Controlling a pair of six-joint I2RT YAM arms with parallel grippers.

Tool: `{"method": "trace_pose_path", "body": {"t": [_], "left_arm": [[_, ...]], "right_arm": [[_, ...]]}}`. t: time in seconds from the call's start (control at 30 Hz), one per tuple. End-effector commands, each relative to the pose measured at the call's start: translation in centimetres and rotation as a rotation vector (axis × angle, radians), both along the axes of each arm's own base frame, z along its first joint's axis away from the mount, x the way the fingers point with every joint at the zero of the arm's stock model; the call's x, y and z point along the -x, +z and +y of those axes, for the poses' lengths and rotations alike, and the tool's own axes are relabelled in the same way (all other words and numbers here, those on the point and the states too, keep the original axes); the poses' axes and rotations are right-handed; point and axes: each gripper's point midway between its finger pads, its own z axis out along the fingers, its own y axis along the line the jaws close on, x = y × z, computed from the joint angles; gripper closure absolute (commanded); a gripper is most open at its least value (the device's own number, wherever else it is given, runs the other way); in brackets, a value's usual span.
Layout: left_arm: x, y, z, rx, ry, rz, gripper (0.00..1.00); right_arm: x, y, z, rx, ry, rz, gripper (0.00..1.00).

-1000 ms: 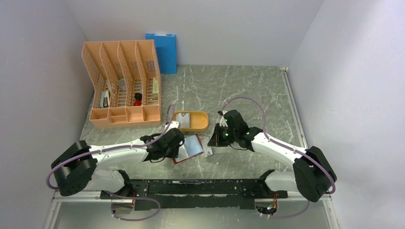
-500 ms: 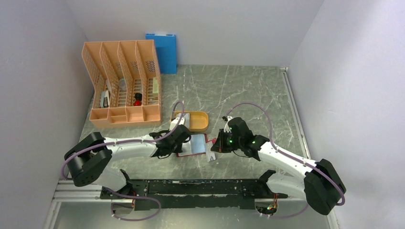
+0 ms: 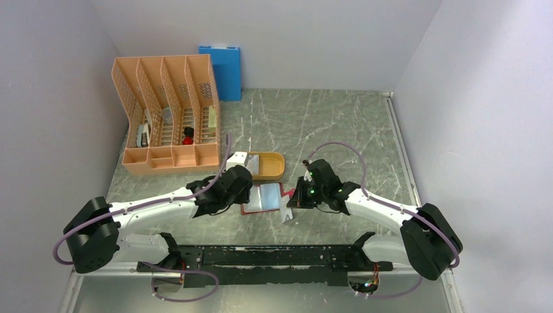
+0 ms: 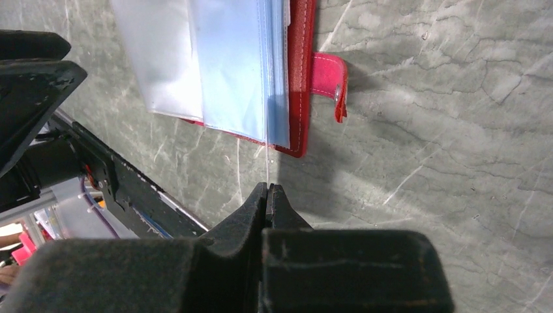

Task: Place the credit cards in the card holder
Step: Turn over the card slot in the card holder.

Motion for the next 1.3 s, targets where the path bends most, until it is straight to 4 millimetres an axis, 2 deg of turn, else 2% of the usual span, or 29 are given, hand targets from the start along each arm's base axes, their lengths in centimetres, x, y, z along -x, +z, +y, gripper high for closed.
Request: {"method": "trace_pose_path", "body": {"t": [0.0, 0.17, 0.3, 0.5, 0.73, 0.97, 1.27], "left_arm": [[-0.3, 3.2, -2.9, 0.121, -0.062, -0.026, 0.58], [-0.4, 3.2, -5.6, 0.175, -0.127, 0.004, 0.58], [-0.2, 2.2, -6.9, 0.183, -0.160, 0.037, 0.58], [-0.1, -0.2, -7.1, 0.141, -0.162, 0.086, 0.56], [0.4, -1.7, -7.0, 0.139, -0.156, 0.119, 0.51], [0.2, -2.1, -7.3, 0.140, -0.148, 0.126, 0.49], [0.2, -1.6, -7.6, 0.211, -0.117, 0.130, 0.43]], "right_arm": [[-0.9, 1.0, 0.7, -0.029, -0.005, -0.022, 1.00], [-0.8, 0.6, 0.5, -0.021, -0.006, -0.010, 1.00], [-0.7, 0.6, 0.8, -0.037, 0.005, -0.002, 1.00], [-0.6, 1.2, 1.8, -0.090, 0.040, -0.007, 1.00], [-0.3, 1.6, 2.5, -0.133, 0.075, -0.009, 1.00], [-0.3, 1.9, 3.0, -0.162, 0.091, -0.017, 1.00], [0.1, 2.3, 4.0, -0.208, 0.133, -0.018, 1.00]]}}
